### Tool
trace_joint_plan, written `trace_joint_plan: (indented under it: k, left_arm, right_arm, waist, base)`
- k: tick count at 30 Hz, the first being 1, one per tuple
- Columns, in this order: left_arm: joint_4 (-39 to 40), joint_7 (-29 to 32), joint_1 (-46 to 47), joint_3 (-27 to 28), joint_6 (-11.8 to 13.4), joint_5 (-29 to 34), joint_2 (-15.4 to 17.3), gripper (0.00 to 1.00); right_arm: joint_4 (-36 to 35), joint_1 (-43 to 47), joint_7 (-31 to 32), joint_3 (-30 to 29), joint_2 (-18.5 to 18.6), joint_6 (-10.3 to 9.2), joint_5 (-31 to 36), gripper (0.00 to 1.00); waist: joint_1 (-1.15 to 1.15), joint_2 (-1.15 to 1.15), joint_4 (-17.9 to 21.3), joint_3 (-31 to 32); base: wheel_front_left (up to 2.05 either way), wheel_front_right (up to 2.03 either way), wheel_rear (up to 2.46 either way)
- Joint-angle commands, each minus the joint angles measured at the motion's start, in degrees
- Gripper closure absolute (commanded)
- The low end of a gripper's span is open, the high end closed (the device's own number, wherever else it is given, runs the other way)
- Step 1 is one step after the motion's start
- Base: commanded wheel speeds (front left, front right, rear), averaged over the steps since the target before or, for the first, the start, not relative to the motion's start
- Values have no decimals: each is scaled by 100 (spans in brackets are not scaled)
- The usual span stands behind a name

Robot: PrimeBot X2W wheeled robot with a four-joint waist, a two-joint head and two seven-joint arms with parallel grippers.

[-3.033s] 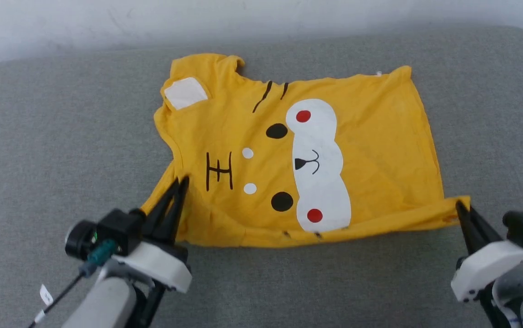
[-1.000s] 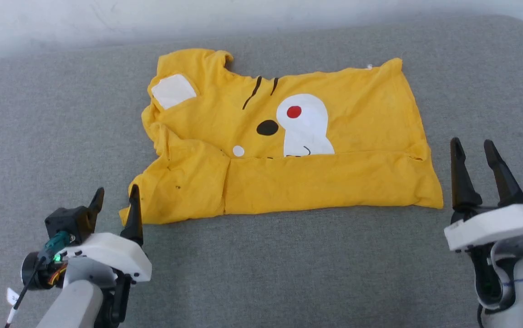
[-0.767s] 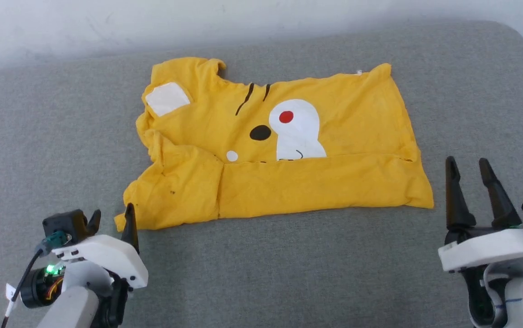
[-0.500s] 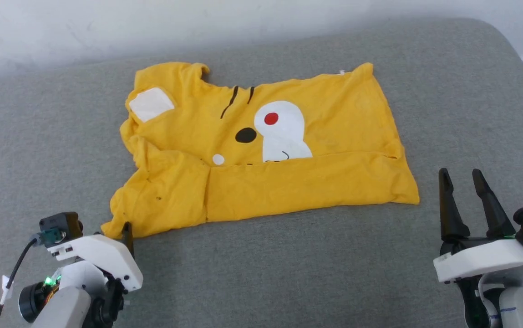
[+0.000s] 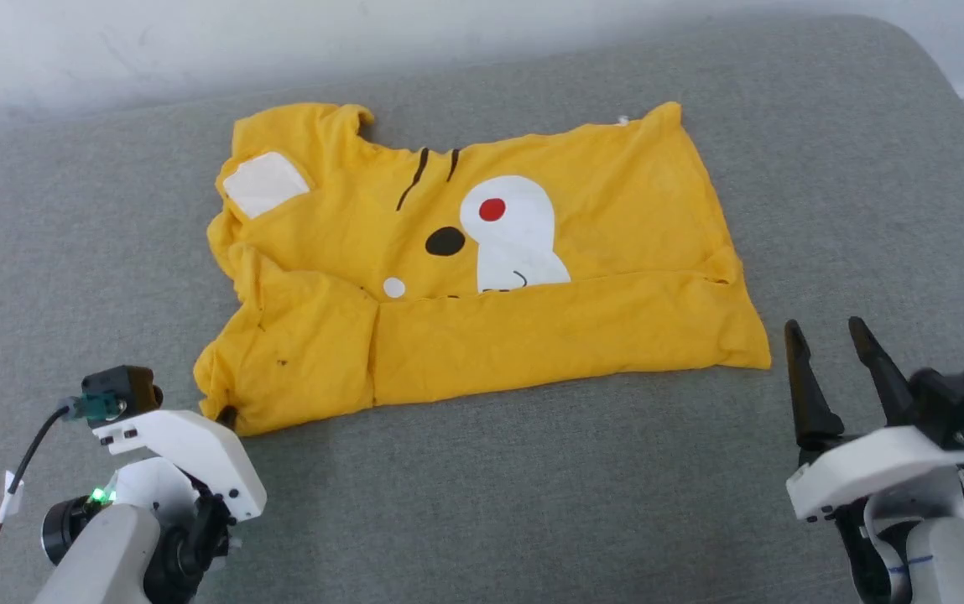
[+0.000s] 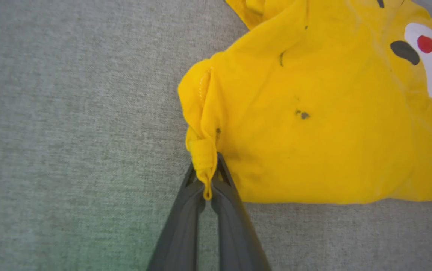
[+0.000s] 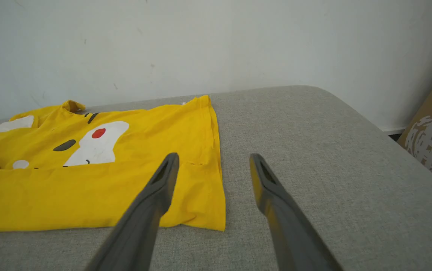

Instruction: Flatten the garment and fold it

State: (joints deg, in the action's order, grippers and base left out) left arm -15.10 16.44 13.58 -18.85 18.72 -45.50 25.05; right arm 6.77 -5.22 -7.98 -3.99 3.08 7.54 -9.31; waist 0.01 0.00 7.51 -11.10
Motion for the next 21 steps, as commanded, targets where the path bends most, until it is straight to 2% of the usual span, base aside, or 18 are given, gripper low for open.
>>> trace_joint_plan:
  k: [1,7,14,18,19,20,21]
  left_arm:
    - [-33,-41,-19,-75,-44,-3,-60,100]
    - [-7,-128,60,-146,-151,25,-100,100]
    - [3,-199,259,-220,-258,58,-159,100]
    - [-10,-251,354,-248,-308,80,-177,100]
    - [-18,-265,367,-253,-321,81,-183,100]
    - [-25,-286,377,-257,-333,84,-187,100]
    - [-32,-312,384,-260,-341,91,-189,100]
  right_arm:
    - [92,-170,272,-56,-20,-5,120,0]
    - [642,-768,1781,-329,-20,-5,268,0]
    - [1397,-1591,3653,-747,-20,-5,109,0]
    - [1670,-1849,4559,-777,-20,-5,163,0]
    - [1726,-1872,4837,-755,-20,-5,164,33]
    - [1745,-1881,5105,-737,-20,-5,164,60]
    - [1721,-1883,5333,-730,-20,-5,182,72]
  waist:
    - [-1,0,-80,-22]
    - [-1,0,-245,-141]
    - [-1,0,-430,-358]
    - [-1,0,-514,-453]
    - [-1,0,-527,-461]
    - [-1,0,-538,-466]
    - [-1,0,-548,-467]
  base:
    - [0,0,0]
    - [0,0,0]
    - [0,0,0]
    - [0,0,0]
    - [0,0,0]
    - [0,0,0]
    - [0,0,0]
